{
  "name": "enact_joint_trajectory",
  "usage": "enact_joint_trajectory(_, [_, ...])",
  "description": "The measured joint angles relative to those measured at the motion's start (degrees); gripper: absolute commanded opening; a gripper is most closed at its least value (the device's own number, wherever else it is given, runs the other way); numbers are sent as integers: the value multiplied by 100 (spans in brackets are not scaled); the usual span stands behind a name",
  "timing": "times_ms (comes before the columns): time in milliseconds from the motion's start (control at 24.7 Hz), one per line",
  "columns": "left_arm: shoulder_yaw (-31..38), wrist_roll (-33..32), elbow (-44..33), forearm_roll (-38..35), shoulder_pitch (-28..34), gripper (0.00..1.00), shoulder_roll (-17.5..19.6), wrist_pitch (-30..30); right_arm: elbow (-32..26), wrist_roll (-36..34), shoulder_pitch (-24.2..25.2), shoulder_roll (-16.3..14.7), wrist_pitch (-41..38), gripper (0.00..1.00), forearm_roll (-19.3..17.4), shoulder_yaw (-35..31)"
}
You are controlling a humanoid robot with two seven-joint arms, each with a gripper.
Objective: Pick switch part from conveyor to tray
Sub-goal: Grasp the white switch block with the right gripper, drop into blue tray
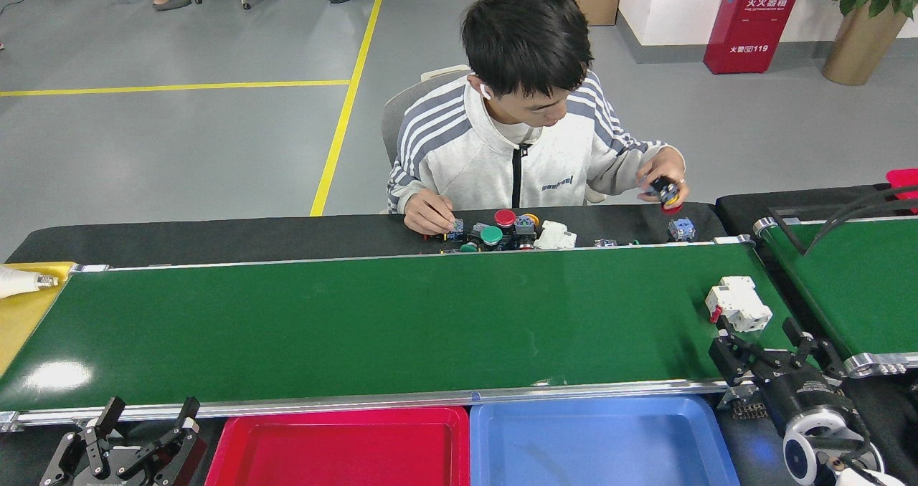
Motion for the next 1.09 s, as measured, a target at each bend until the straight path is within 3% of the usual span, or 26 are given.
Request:
enact_joint_trajectory(607, [-123,-20,10,0,-186,100,17,-7,805,50,-740,38,9,100,3,371])
enact_joint_trajectory(648, [-185,-23,16,0,-208,100,17,-7,876,50,-810,82,23,96,11,372])
enact_joint_trajectory(688, [-232,-25,19,0,-241,100,17,-9,939,50,-873,146,33,89,16,389])
enact_joint_trajectory(810, [-273,-28,27,-2,-328,100,17,-14,1019,61,-912,196,41,44,34,620])
enact_joint_trajectory(931, [-278,-30,42,-4,-352,100,17,-34,1019,62,-913,158,51,12,38,868])
enact_joint_trajectory(1093, [-275,-31,45,-5,-352,100,17,-35,949,38,-906,156,25,4,3,913])
